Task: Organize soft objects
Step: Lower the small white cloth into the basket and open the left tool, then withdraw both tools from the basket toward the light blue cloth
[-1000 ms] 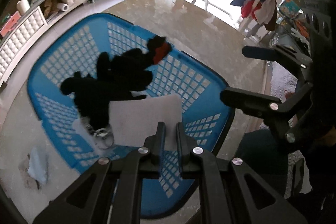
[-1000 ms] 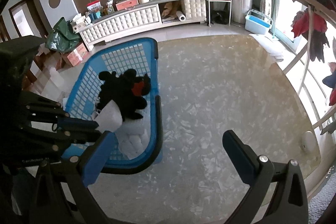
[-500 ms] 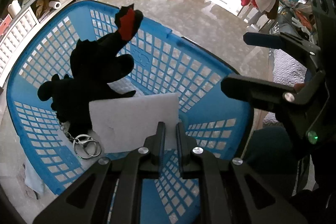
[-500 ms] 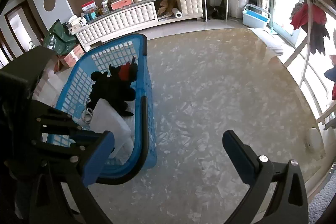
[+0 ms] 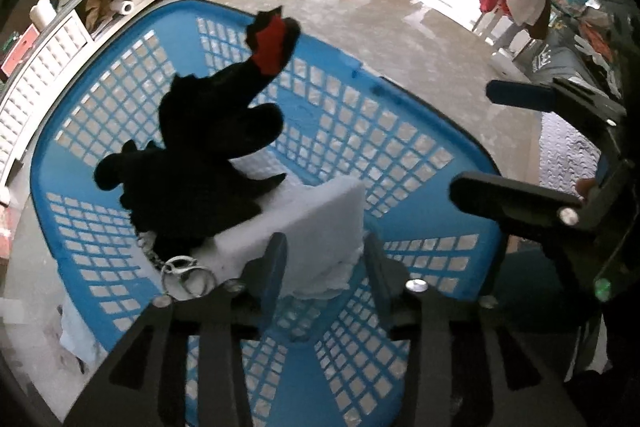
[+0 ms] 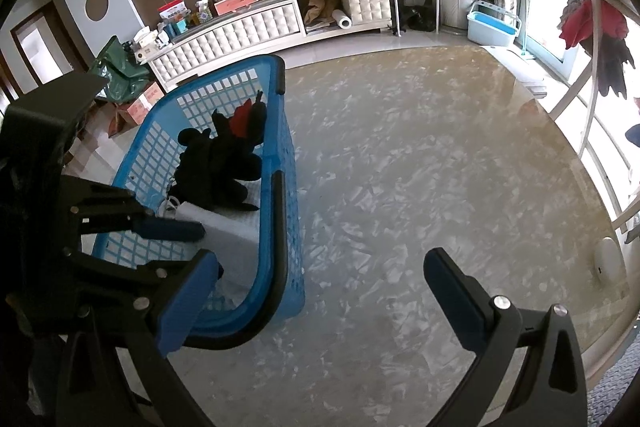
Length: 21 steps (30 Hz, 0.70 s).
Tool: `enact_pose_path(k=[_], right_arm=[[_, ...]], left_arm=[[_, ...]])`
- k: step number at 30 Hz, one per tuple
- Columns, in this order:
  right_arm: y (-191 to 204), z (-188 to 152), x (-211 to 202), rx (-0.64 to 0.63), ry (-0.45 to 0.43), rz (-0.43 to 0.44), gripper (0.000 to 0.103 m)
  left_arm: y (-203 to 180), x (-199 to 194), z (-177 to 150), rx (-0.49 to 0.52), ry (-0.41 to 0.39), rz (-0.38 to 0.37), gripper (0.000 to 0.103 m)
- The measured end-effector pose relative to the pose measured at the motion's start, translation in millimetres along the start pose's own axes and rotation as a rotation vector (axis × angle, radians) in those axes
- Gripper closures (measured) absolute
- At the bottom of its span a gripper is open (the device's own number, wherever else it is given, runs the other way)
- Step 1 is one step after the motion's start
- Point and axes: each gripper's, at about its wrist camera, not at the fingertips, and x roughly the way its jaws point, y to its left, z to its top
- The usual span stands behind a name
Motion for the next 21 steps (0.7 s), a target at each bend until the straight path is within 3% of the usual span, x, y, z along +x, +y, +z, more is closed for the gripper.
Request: enact_pose_path(k=[4, 7, 21], right_arm=[[0.7, 0.8, -4.0, 0.005, -0.004, 0.007, 0.0], [4.1, 2.2, -10.5, -0.002, -0.015, 0.003, 0.0], [52.9, -2.1, -46.9, -0.074, -0.068, 0.005, 0.0]], left_arm=[[-0.5, -10.0, -4.8, 0.008, -0.019, 0.029, 0.038], [1.0, -23.4, -9.3, -0.002, -0.049, 0.05, 0.029], [19.5, -115.3, -55.9, -0.122, -0.218, 0.102, 0.026]])
